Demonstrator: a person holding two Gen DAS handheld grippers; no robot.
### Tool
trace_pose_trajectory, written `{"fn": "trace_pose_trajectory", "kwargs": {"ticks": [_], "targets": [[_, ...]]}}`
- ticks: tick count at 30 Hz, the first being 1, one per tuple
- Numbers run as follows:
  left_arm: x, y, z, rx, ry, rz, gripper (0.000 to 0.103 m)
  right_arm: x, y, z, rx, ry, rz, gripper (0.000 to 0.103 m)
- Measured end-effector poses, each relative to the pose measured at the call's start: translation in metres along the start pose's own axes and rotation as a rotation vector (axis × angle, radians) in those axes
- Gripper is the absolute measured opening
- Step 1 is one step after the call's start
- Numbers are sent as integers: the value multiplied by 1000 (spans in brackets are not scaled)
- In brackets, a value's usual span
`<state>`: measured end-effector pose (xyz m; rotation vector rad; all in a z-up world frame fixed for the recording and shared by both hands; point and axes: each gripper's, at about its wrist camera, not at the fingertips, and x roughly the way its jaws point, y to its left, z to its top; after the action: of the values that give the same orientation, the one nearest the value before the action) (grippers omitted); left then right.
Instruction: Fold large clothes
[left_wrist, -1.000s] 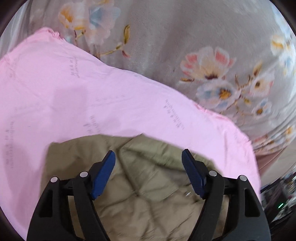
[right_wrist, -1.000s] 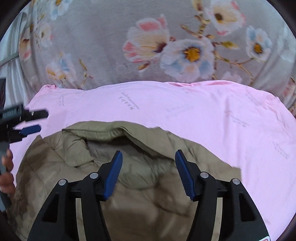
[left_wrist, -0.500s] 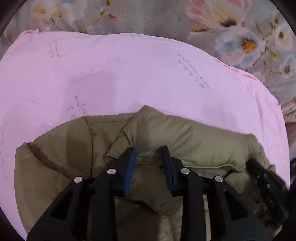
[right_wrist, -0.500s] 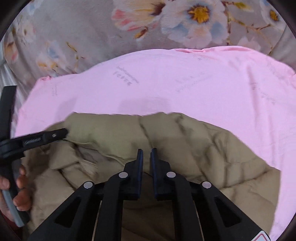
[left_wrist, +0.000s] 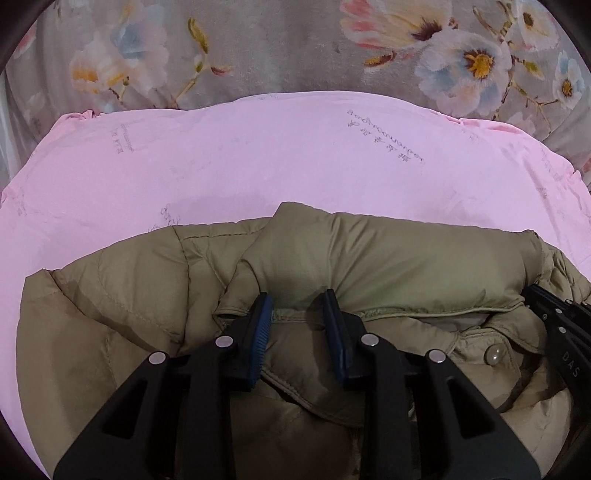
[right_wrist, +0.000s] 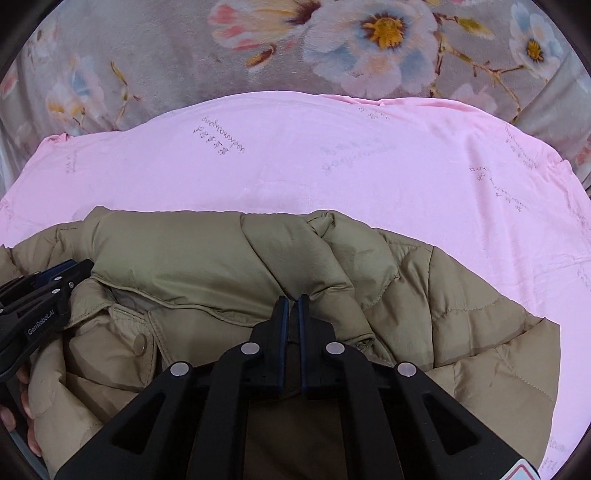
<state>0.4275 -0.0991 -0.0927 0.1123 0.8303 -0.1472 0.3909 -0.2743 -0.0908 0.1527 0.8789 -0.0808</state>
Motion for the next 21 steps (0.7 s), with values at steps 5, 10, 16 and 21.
{"fn": "trace_pose_trajectory", "kwargs": {"ticks": [5,10,16,21], "targets": [[1,-4,-1,16,-6,23,29,0,0,0,0,1,2,2],[0,-5,-2,20,-8,28,28,-1,0,-1,2,3,5,2],[0,-7,-2,29,-12,41,28,-1,-2,0,9,4,15,2],[2,-8,-1,29,-14,47,28,0,-2,1,16,2,18,2]]}}
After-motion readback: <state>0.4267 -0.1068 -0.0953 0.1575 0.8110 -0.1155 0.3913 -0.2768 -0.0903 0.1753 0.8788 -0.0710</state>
